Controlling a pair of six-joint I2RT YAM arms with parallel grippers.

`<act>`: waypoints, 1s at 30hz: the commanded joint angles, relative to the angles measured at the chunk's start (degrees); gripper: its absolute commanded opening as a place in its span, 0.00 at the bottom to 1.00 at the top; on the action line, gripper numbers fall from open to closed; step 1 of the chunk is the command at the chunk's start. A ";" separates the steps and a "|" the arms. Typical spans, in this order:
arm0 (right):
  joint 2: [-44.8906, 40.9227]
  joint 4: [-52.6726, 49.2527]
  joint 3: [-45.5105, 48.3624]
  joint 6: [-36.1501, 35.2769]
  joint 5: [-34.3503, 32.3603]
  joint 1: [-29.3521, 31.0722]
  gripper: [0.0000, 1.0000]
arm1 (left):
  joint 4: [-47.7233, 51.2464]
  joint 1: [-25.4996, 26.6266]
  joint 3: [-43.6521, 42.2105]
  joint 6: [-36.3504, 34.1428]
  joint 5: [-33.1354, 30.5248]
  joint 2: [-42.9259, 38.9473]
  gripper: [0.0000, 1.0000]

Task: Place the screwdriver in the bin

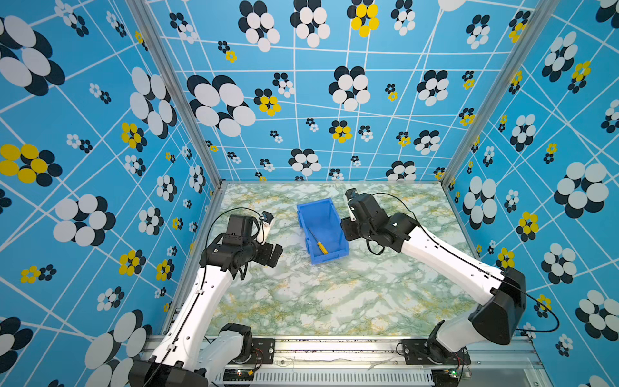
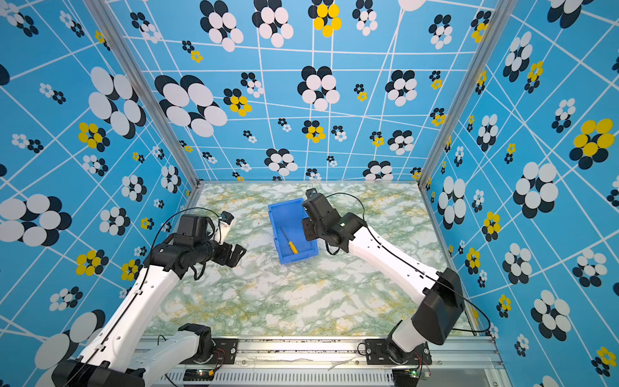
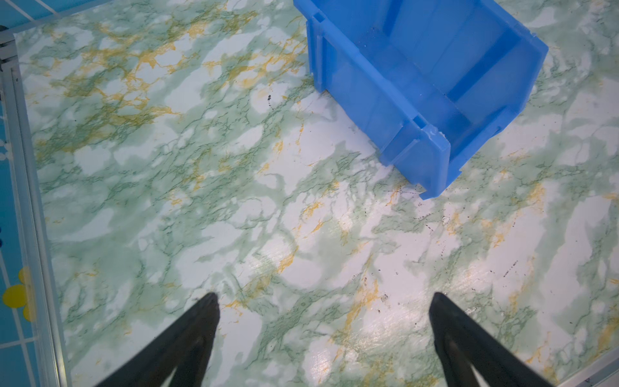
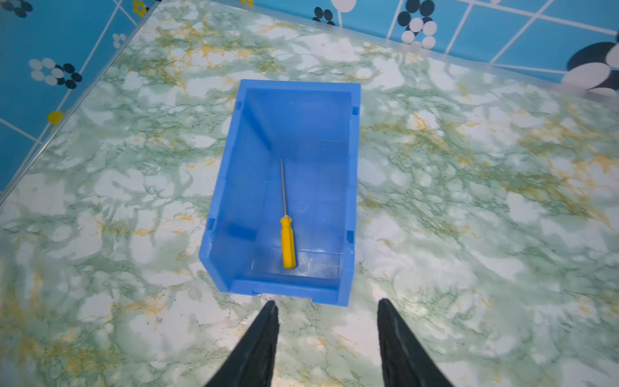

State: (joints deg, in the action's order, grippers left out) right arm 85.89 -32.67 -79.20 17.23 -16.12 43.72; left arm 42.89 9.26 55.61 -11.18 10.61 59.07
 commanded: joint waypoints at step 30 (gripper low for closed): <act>-28.32 33.05 45.01 -3.11 -18.84 -23.95 0.77 | -48.38 -12.92 -18.22 16.46 -8.03 8.25 0.99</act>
State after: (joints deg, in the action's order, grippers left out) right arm 59.16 -5.45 -37.01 14.94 -31.66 20.88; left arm 7.94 -0.91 41.69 3.09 4.40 66.70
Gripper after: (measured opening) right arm 0.770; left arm 0.992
